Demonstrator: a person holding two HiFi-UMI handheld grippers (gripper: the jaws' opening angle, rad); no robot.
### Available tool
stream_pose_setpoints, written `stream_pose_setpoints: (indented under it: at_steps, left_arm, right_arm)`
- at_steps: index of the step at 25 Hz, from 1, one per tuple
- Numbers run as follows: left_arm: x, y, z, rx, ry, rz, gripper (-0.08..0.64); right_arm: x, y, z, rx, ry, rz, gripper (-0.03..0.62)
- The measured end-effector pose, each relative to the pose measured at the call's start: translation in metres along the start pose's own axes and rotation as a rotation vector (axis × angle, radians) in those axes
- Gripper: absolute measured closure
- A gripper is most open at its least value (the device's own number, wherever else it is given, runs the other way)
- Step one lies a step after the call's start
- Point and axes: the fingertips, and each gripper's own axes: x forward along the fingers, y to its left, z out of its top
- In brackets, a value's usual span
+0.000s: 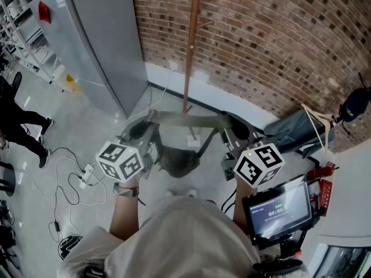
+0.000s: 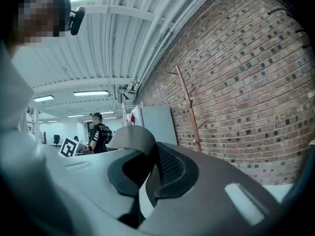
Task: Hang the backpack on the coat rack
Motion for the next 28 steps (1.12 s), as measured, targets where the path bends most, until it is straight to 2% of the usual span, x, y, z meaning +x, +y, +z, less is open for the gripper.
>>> stream_pose_setpoints:
  at_steps: [14,28]
  left_arm:
    - [0.023,-0.007,0.001,0.016,0.021,-0.039,0.543]
    - [0.016,0.010,-0.002,0.014,0.088,-0.116,0.543]
  right_arm:
    - [-0.001,-0.022,0.005,-0.018,-0.007,-0.055,0.586]
    - [0.012,-0.015,0.000,0.053,-0.034,-0.129,0.586]
